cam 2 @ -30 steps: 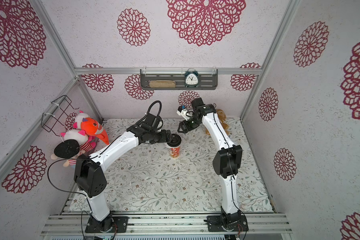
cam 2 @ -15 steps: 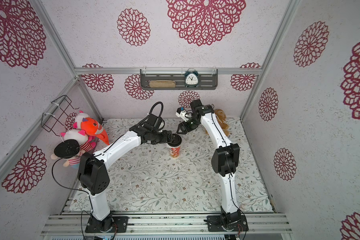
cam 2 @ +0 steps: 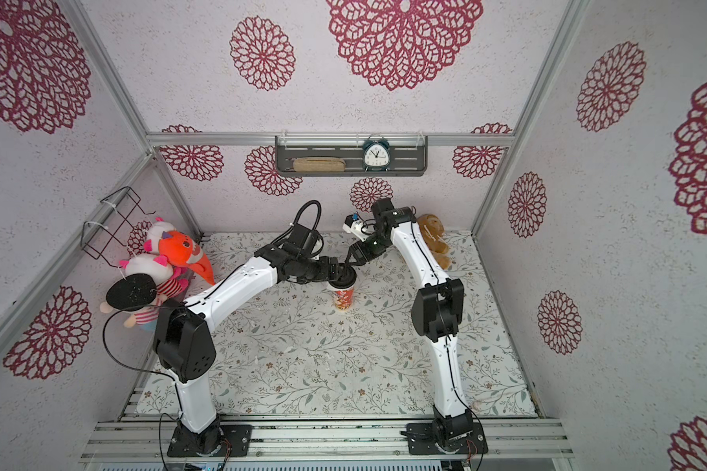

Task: Put the leak-proof paper on the milk tea cups
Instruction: Secure the cup lid on the cup.

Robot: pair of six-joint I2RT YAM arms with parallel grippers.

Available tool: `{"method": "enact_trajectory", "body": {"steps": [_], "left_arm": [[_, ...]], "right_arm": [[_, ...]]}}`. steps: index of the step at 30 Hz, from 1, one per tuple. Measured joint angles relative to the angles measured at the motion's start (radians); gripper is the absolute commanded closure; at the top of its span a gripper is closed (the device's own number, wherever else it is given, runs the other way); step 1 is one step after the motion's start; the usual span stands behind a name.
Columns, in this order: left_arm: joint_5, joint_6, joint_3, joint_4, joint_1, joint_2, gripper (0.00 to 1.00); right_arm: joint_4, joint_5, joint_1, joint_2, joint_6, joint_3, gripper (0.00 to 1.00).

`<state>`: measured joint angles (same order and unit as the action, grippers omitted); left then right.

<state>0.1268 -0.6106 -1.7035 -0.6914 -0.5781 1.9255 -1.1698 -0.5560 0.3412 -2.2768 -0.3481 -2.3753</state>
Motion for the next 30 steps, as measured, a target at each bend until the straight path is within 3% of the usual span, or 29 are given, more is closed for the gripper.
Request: {"method": "enact_trajectory", "body": {"steps": [30], "left_arm": [[0.036,0.064,0.033,0.024,0.003,-0.008,0.15]], "right_arm": [[-0.008,-0.02,0.03,-0.039,-0.033,-0.045,0.45]]}}
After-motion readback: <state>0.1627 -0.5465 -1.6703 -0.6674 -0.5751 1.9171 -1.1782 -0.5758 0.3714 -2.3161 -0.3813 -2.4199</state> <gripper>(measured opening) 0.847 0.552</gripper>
